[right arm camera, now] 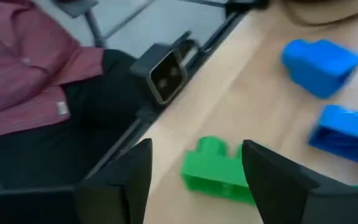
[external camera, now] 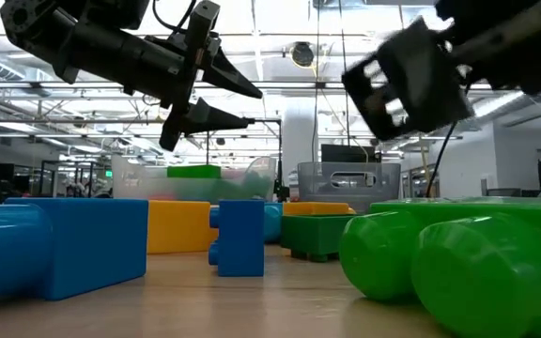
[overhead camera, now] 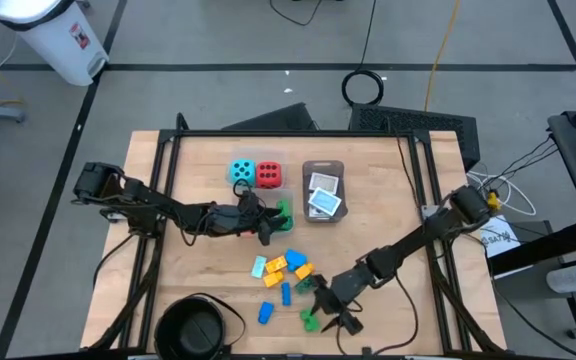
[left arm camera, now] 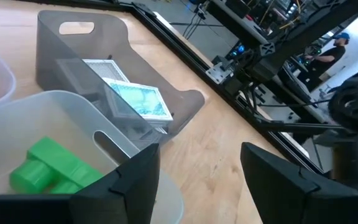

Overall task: Pick & Place Toys
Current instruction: Put the green game piece into the bottom transparent bin

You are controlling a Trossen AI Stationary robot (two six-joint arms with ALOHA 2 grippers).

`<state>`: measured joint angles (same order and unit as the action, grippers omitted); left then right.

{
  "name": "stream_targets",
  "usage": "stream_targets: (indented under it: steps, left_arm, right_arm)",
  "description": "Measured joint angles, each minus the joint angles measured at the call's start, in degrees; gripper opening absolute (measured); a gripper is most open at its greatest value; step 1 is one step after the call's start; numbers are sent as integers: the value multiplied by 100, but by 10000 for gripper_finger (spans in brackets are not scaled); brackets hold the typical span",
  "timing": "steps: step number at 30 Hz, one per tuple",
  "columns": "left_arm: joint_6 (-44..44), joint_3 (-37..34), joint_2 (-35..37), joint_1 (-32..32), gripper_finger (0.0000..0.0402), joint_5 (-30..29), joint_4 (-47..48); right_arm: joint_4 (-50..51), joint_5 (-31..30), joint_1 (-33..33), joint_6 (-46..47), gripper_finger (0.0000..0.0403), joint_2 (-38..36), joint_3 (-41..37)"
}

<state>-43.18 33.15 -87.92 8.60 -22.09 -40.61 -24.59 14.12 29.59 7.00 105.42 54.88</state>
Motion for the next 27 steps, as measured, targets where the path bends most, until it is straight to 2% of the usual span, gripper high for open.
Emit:
stream_targets:
  steps: [8,14,20,27]
  left_arm:
    - [-2,0,0,0,230,-26,-19]
    - [30,0,0,0,230,-36,-5]
    - [89,0,0,9,230,-31,14]
    - [92,0,0,20,230,251,20]
  right_arm:
    - [192,503,-225,567,169,528,309]
    - [1665,431,-448,439,138,153,312]
    - [3270,-964,-456,259,121,-540,297]
    - [4387,-3554,-139,219,115,-1353,272]
